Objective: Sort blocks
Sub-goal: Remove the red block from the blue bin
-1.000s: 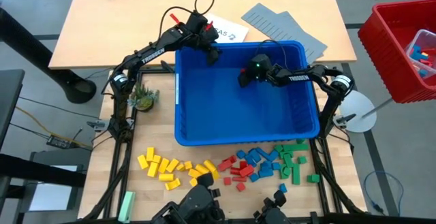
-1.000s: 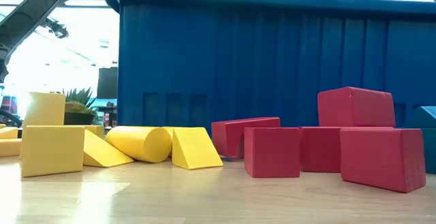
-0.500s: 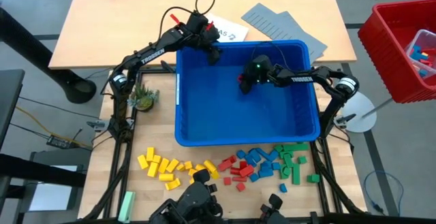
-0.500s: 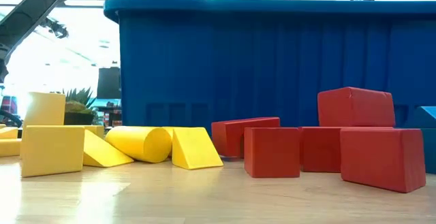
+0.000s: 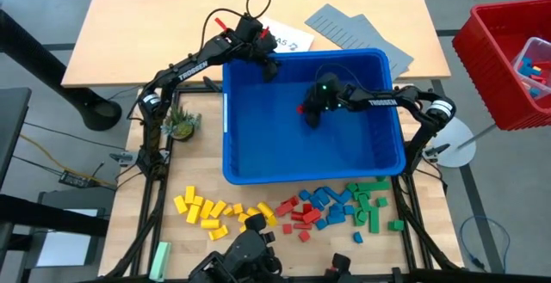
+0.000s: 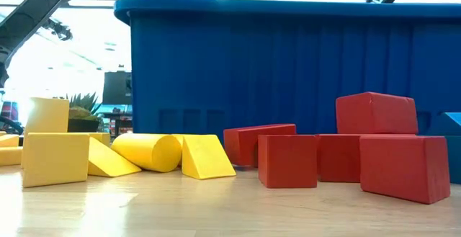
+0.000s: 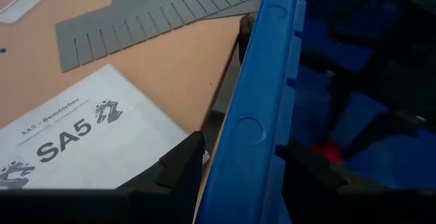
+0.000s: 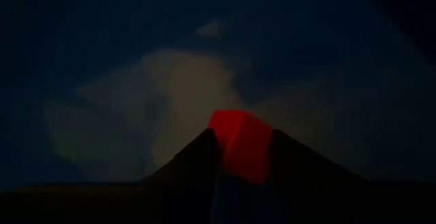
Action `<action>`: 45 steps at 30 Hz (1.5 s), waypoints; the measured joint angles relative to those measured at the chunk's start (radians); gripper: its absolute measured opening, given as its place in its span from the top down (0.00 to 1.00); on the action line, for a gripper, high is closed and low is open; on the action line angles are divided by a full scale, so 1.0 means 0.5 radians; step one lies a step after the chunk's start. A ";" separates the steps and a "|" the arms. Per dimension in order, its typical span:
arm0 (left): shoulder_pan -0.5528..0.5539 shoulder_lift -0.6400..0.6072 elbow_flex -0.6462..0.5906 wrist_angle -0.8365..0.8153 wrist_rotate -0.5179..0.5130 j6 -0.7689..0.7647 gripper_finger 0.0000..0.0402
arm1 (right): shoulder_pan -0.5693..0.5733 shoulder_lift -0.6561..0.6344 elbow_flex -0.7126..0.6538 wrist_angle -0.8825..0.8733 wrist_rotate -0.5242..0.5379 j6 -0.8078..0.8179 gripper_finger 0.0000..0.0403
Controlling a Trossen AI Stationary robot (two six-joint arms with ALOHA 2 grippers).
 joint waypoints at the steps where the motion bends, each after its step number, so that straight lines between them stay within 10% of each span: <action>1: 0.000 0.000 0.000 0.000 -0.003 -0.002 0.56 | -0.002 0.000 0.000 0.019 0.009 -0.014 0.68; 18: 0.002 0.000 0.000 -0.020 0.003 -0.025 0.56 | -0.021 0.066 0.029 0.024 -0.290 -1.002 0.32; 35: -0.001 0.007 -0.008 -0.029 0.054 -0.074 0.56 | -0.177 0.309 0.233 -0.307 -0.583 -1.348 0.43; 45: 0.000 0.007 -0.008 -0.027 0.060 -0.069 0.56 | -0.174 0.305 0.227 -0.299 -0.549 -1.356 0.70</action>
